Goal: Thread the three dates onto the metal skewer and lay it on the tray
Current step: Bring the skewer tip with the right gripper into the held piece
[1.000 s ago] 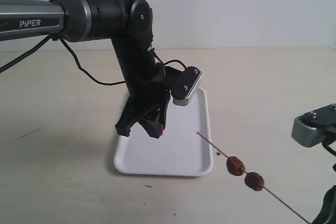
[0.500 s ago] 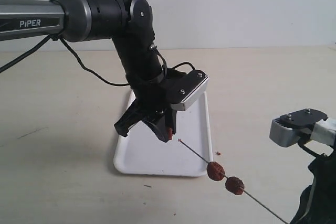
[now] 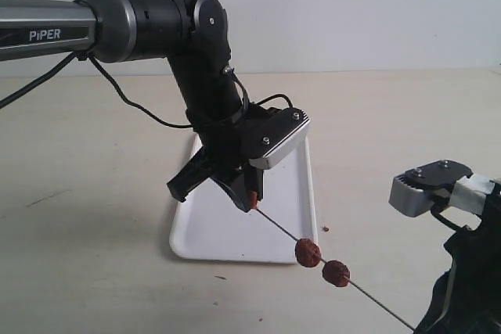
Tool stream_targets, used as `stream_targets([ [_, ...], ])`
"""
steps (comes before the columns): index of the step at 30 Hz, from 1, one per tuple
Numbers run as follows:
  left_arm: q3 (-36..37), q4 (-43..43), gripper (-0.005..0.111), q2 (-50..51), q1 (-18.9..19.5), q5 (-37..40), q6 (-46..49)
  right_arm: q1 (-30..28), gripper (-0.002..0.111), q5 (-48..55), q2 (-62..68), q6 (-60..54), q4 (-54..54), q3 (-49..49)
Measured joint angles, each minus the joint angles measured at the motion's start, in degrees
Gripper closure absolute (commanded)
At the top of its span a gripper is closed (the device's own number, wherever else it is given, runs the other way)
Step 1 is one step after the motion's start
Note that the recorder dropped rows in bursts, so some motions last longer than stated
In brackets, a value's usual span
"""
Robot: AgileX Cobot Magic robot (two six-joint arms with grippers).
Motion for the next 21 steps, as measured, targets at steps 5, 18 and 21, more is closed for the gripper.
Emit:
stream_targets([
  [5,-0.1,0.0,0.083,0.0,0.0,0.0,0.21,0.0,0.108,-0.65,0.0,-1.35,0.98,0.0],
  [18,-0.09,0.11,0.083,0.0,0.0,0.0,0.21,0.0,0.108,-0.36,0.0,-0.3,-0.57,0.0],
  [21,-0.09,0.24,0.083,0.0,0.0,0.0,0.21,0.0,0.108,-0.09,0.0,0.1,-0.71,0.0],
])
